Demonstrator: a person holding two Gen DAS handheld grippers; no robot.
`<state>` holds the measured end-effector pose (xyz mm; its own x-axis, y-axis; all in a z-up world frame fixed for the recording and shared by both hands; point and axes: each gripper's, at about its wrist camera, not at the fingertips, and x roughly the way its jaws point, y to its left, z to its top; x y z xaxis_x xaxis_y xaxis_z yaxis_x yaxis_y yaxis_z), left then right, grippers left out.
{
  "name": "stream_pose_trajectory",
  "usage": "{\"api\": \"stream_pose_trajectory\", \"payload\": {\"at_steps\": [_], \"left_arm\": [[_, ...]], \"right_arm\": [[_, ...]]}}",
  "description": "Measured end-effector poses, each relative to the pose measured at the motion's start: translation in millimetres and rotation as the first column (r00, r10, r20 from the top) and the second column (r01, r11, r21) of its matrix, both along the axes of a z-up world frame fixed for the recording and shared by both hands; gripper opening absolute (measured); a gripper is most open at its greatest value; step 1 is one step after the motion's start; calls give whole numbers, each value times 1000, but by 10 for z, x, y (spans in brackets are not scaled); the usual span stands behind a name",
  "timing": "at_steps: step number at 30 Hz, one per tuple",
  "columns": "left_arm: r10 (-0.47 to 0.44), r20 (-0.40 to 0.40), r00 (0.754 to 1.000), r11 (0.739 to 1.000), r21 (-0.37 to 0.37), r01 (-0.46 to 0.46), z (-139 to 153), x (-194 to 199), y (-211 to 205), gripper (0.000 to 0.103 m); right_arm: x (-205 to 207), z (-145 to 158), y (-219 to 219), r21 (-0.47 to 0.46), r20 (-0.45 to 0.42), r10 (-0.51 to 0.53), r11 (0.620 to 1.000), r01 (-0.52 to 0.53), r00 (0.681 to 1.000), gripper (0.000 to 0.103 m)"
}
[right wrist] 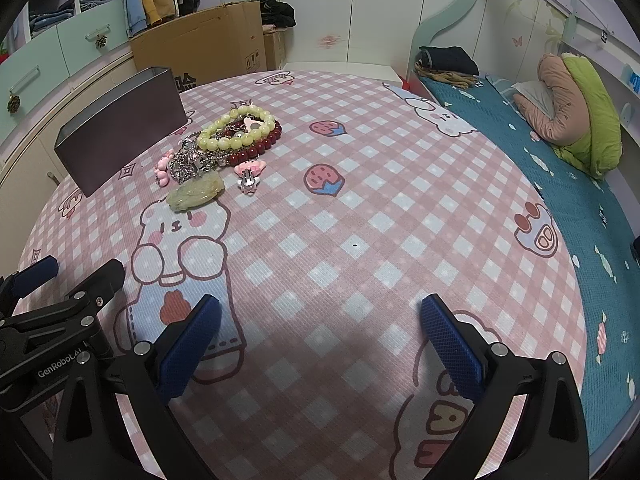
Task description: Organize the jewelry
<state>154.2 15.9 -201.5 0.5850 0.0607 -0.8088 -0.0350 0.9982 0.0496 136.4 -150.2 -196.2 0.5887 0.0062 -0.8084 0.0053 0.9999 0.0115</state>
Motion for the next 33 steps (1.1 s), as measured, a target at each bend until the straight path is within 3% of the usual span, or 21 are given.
{"api": "stream_pose_trajectory", "payload": {"at_steps": [12,17,23,26,29,33], "left_arm": [[30,1,1000,999,24,-30,50,-43,66,96],[54,137,989,997,48,-61,573,-218,199,96],[36,286,958,998,32,-47,1269,-446,162,96],[-8,350,937,999,48,-10,1555,-588,99,96],[-42,387,921,999,18,37,1775,-711,75,96],[-15,463,886,1000,20,7,1986,-843,63,96]], "right_arm": [[-66,61,-114,-18,19,-20,1000,21,1000,97],[-290,537,-132,-39,142,-25,999,31,990,97],[-688,1344,54,-67,370,16,998,9,929,97],[-783,1591,120,-64,422,39,998,-13,906,97],[-846,1769,162,-56,467,50,998,-27,883,97],[-888,1925,208,-44,506,54,998,-37,861,97]]}}
